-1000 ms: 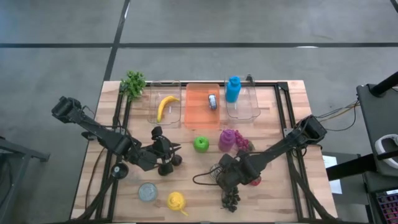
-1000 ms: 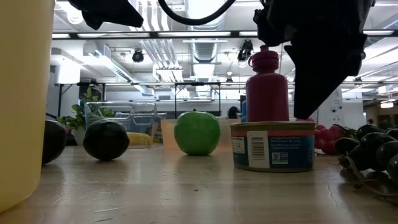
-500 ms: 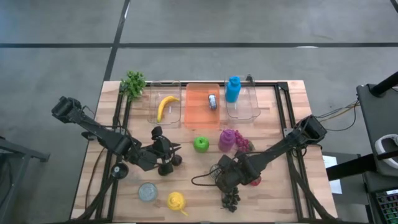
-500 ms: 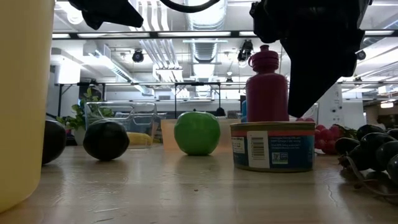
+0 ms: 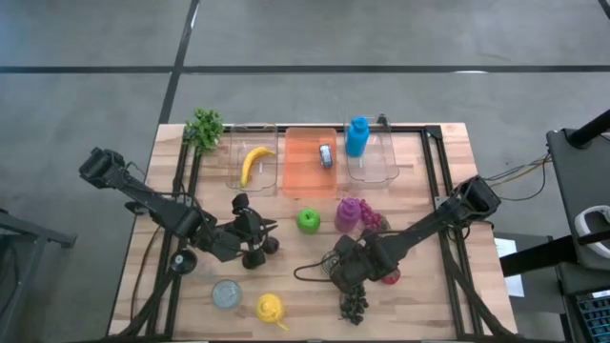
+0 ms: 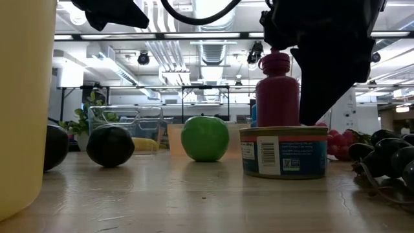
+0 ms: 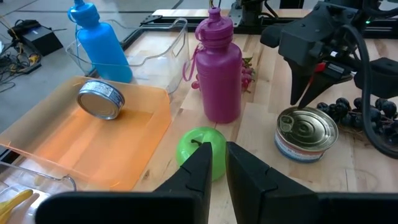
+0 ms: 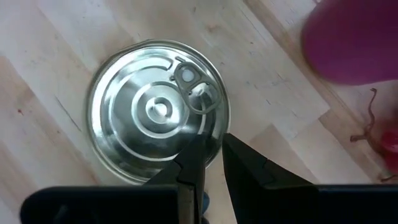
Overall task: Pick & Place Food Item
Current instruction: Put the blue and pink tuna can into the orange bin
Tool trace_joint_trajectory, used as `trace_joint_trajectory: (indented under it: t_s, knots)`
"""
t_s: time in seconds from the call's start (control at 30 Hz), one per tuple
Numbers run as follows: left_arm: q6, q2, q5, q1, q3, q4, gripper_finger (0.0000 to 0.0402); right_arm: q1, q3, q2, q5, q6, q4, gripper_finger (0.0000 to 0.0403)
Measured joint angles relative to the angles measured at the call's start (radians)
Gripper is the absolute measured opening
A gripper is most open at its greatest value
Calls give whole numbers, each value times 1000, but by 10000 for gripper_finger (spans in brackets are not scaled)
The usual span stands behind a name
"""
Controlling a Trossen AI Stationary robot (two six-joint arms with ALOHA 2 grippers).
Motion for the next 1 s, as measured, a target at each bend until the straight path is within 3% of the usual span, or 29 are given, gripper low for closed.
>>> trace_joint_trajectory:
  t_s: [0.43, 0.6, 1.0]
  knots:
    - [0, 0, 0, 0, 0, 0, 47, 0, -43, -3, -3, 47, 7, 52]
    - [0, 0, 0, 0, 0, 0, 47, -1, -50, -6, -50, 84, 6, 51]
    - [-1, 0, 0, 0, 0, 0, 47, 1, -76, -2, -90, 118, 3, 13]
